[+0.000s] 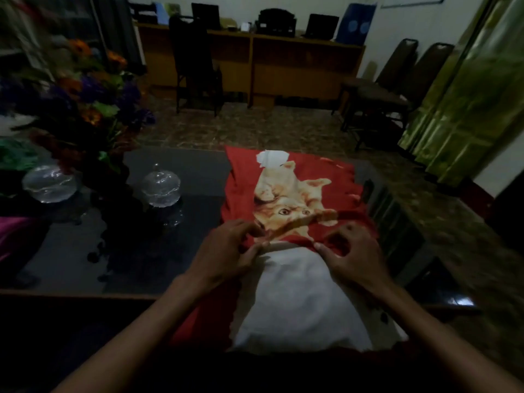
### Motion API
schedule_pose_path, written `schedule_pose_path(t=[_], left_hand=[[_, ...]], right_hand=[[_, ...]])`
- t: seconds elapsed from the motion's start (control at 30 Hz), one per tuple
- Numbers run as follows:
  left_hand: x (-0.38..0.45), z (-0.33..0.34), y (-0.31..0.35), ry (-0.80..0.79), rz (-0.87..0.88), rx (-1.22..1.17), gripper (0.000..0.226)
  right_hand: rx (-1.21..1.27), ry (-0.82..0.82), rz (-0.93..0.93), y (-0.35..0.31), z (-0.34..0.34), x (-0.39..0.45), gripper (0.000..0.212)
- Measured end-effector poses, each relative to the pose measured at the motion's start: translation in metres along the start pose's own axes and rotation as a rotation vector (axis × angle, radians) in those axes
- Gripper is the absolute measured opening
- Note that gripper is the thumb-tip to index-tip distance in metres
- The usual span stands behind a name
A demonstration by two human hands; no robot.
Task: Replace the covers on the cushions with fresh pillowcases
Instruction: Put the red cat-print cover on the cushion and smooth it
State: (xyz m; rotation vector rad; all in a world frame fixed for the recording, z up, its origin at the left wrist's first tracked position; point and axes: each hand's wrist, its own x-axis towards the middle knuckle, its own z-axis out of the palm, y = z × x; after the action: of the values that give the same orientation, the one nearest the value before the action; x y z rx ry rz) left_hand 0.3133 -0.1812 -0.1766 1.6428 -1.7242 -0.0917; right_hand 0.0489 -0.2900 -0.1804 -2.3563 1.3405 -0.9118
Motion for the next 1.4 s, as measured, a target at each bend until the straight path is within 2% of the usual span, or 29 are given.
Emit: schedule_pose_path(t=[0.13,0.3,0.4,0.5,0.57,0.7,0.87,0.97,1.1,1.2,1.3,1.4], left_hand=[[0.009,0.017,0.023,-0.122,0.141,0.061,0.029],[0.010,0.030,0.032,-0.205,0.190,0.129,0.019],[0.013,0.032,0.036,-0.209,0.179,0.166,0.006],[0.021,0.026,0.042,-0.216,0.121,0.162,0.008],[0.029,0.025,0.052,-0.217,0.126,0.147,0.014],[0.045,0.048,0.082,-0.262,0.210,0.139,0.034],[0.046,0.085,0.105,-0.351,0.349,0.322,0.031],[0.044,0.089,0.105,-0.313,0.312,0.331,0.029],[0.042,0.090,0.106,-0.275,0.282,0.337,0.030],[0.034,0.091,0.113,-0.263,0.383,0.342,0.027],[0.025,0.089,0.113,-0.318,0.461,0.377,0.029],[0.017,0.090,0.116,-0.324,0.466,0.413,0.030]], right_hand=[[-0.008,-0.005,0.048,0.007,0.004,-0.010,0.017],[0.060,-0.065,0.010,0.016,-0.018,-0.015,0.015],[0.045,0.038,0.191,0.035,-0.027,-0.025,0.012],[0.072,0.102,0.376,0.051,-0.026,-0.047,0.015],[0.101,0.109,0.390,0.053,-0.024,-0.063,0.005],[0.212,0.156,0.465,0.056,-0.022,-0.076,0.011],[0.306,0.176,0.640,0.061,-0.024,-0.082,0.015],[0.311,0.193,0.660,0.063,-0.032,-0.080,0.021],[0.285,0.118,0.725,0.068,-0.050,-0.093,0.023],[0.272,0.064,0.741,0.065,-0.052,-0.094,0.020],[0.328,0.095,0.780,0.066,-0.053,-0.091,0.007],[0.401,-0.007,0.865,0.074,-0.049,-0.100,0.012]])
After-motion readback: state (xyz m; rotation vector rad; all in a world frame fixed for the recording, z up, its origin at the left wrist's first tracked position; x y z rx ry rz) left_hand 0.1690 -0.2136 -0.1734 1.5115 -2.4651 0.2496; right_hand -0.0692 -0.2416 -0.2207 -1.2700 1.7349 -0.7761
